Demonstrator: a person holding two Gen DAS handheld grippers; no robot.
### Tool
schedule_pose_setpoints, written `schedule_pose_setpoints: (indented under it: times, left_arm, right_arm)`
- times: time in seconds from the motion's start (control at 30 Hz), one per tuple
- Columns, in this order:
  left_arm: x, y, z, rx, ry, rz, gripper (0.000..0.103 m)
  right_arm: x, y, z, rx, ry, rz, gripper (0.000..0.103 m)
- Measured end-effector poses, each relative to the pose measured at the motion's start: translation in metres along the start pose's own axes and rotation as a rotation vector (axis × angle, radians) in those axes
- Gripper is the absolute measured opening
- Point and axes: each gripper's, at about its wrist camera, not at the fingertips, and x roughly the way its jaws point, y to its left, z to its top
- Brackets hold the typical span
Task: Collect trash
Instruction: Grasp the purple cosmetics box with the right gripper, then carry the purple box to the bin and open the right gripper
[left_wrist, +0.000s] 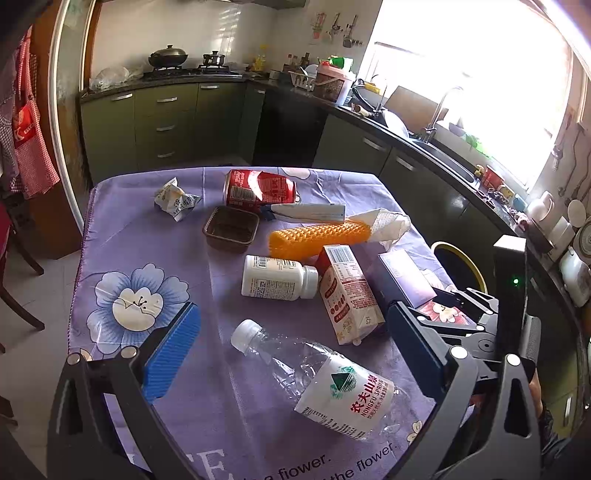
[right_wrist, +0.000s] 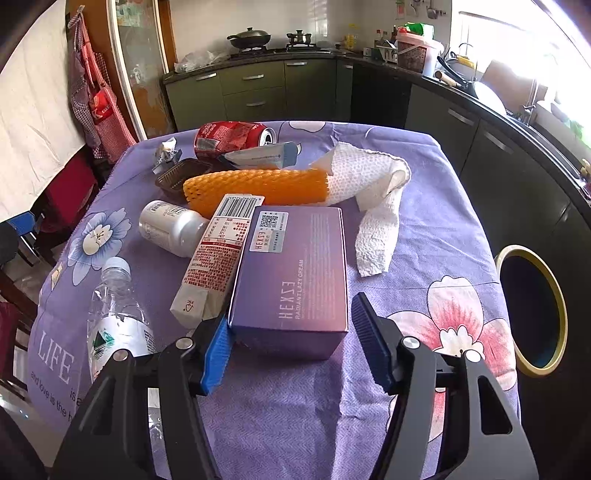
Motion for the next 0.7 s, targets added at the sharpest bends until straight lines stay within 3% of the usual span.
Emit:
schedule_pose_setpoints:
  times: [0.07,0.47,0.7]
  left_arm:
    - [0.0,-0.001,-0.001,0.004,0.001,0.0,0.096]
    - [0.001,-0.006,-0.001,0.014,0.006,0.01,0.096]
    - [0.001,-0.012,-0.001,0.021,0.012,0.023,0.096]
  right_arm:
    - [0.004,0.0,0.0,-0.011,-0.004,0.002,0.055]
    - [-0.009,-0.014,-0.004,-0.012,-0.005,0.062,0.053]
    - [-0.042,-0.071,-0.004,0.059,-0.041,0.032,0.053]
